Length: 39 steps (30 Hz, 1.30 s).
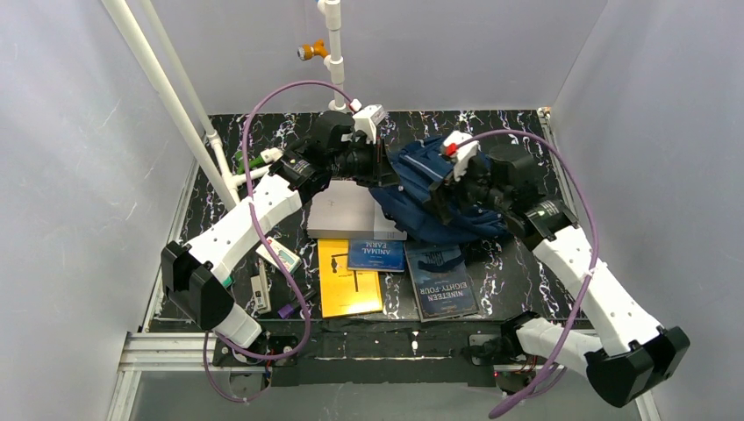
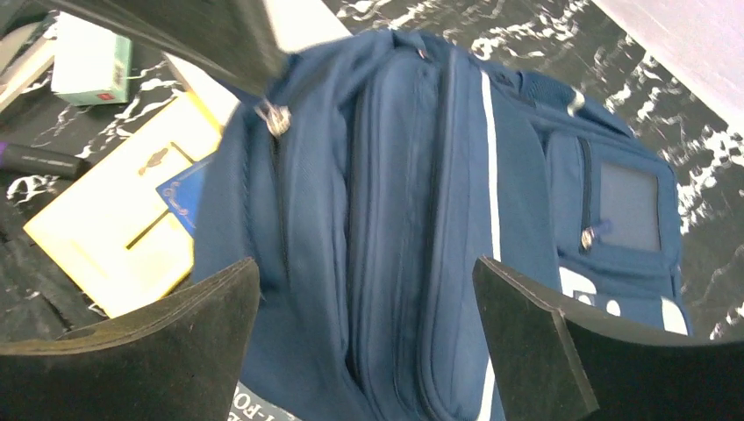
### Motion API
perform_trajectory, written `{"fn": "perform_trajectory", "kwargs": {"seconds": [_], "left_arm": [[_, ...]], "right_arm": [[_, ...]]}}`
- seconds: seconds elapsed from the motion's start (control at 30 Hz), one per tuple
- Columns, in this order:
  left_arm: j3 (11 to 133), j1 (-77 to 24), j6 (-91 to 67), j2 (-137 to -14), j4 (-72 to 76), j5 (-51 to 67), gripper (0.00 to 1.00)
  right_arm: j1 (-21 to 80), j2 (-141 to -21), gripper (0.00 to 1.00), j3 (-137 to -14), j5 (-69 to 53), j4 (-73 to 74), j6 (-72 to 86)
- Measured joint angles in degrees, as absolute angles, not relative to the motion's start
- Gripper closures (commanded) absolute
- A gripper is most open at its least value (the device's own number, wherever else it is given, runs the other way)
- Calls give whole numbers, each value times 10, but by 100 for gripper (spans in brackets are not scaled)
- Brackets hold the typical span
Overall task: Pack the student bag
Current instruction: Unzip the student bag at the center of the board.
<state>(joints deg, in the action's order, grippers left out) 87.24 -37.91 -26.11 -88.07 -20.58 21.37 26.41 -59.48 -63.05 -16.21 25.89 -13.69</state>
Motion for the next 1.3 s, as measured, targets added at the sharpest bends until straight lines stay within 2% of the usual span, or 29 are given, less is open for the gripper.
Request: {"fn": "perform_trajectory", "kwargs": {"seconds": [0.07,0.2,0.37,0.43,0.5,0.63,0.8,0.9,0.97,1.0,1.07,1.27,1.3], "left_arm": [[872,-382,-265,-881,-203,220,100],[872,-389,-269,-881,-203,231,100],[872,-392,-271,-881,-204,236,100],[872,-392,-271,-881,-204,236,100],[872,-392,-271,-881,-203,236,100],[870,-392,-271,-881,-205,236,100],[869,-394,-271,-881,-210,236,100],[868,-395,-271,-881,-211,236,100],[867,-396,-271,-881,-213,236,100],[867,-396,-271,-881,-213,236,100],[867,-397,-273,-881,-208,238,100],[867,-398,-265,-881,-200,232,100],[866,-398,-259,-881,-204,228,96]], "right_arm": [[311,-610,2,-651,-134,266,-135],[390,-625,16,-665,-68,270,-136],[407,-657,34,-683,2,271,-138],[408,-667,37,-685,17,272,-141],[413,-672,36,-685,28,274,-144],[420,-667,26,-677,33,271,-159],[422,-641,28,-642,40,268,-170],[424,-639,34,-625,54,259,-170],[425,-639,44,-613,62,247,-171],[426,-639,55,-608,63,239,-171],[428,-640,97,-600,67,228,-177],[431,-656,99,-598,91,227,-175],[430,-655,99,-598,98,225,-176]]}}
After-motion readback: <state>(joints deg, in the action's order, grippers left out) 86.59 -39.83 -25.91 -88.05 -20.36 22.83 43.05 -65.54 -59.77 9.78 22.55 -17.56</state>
